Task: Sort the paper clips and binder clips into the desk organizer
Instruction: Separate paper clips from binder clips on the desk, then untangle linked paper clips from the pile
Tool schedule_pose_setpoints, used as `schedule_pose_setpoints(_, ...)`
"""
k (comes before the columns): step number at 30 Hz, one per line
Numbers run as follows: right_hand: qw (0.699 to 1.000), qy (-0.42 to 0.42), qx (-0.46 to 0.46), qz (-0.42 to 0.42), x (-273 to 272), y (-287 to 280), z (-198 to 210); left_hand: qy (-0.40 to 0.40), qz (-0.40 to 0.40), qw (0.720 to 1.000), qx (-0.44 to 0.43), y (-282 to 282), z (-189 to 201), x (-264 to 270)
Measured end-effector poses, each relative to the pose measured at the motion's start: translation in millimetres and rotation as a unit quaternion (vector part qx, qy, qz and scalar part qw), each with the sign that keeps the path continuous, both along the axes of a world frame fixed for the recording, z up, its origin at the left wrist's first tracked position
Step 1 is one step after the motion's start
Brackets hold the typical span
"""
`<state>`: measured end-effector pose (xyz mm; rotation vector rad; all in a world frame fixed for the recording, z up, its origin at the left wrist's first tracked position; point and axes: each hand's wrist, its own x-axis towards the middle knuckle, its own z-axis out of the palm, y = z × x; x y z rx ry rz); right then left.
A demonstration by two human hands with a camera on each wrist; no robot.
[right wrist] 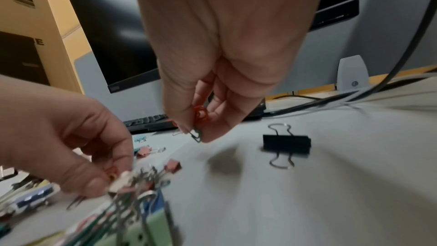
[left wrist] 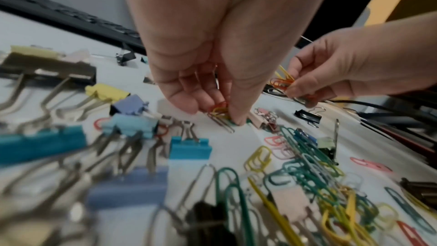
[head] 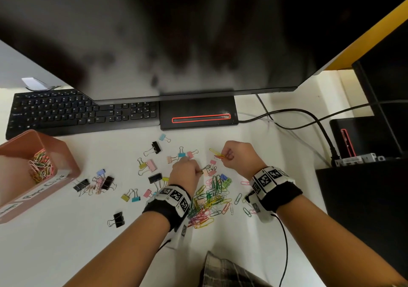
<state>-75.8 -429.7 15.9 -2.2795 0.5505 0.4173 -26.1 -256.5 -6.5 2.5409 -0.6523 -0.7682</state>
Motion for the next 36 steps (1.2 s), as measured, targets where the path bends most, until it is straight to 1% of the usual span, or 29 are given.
schedule_pose_setpoints(5,0.999,-0.046,0.006,-0.016,2,1,14,-0.022,-0.052,0.998,-0.003,3,1,3)
schedule_pose_setpoints(7,0.998,-0.056,0.01,-0.024,0,5,17,-0.013,-0.052,0.998,-0.019,8,5,5)
schedule_pose_setpoints(9,0.998,-0.061,0.01,-0.03,-2,10,18,0.014,-0.028,0.999,-0.038,15,9,9)
schedule_pose_setpoints(12,0.996,-0.083,0.005,-0.028,-3,23,22,0.044,0.034,0.995,-0.083,37,23,14)
schedule_pose_setpoints(15,0.994,-0.11,0.001,-0.013,6,49,34,0.042,0.097,0.987,-0.122,78,49,22)
schedule_pose_setpoints(18,0.99,-0.133,0.049,0.005,31,92,48,0.008,0.17,0.975,-0.145,140,78,41)
schedule_pose_setpoints(21,0.982,-0.159,0.089,0.053,70,153,63,-0.05,0.232,0.963,-0.127,206,98,71)
schedule_pose_setpoints(24,0.97,-0.198,0.098,0.102,116,226,75,-0.086,0.293,0.945,-0.116,261,108,103)
schedule_pose_setpoints(26,0.962,-0.219,0.113,0.113,144,274,76,-0.097,0.317,0.938,-0.101,285,107,120)
schedule_pose_setpoints(28,0.963,-0.212,0.118,0.116,168,314,72,-0.094,0.323,0.94,-0.058,299,102,133)
schedule_pose_setpoints(29,0.967,-0.196,0.112,0.119,176,330,70,-0.088,0.316,0.944,-0.037,305,98,138)
schedule_pose_setpoints(31,0.976,-0.148,0.08,0.137,186,351,69,-0.073,0.294,0.953,-0.021,313,94,142)
schedule_pose_setpoints(33,0.98,-0.125,0.067,0.142,182,356,70,-0.068,0.279,0.957,-0.033,316,96,141)
schedule_pose_setpoints(36,0.971,-0.168,0.115,0.129,153,334,75,-0.074,0.229,0.966,-0.1,306,102,126)
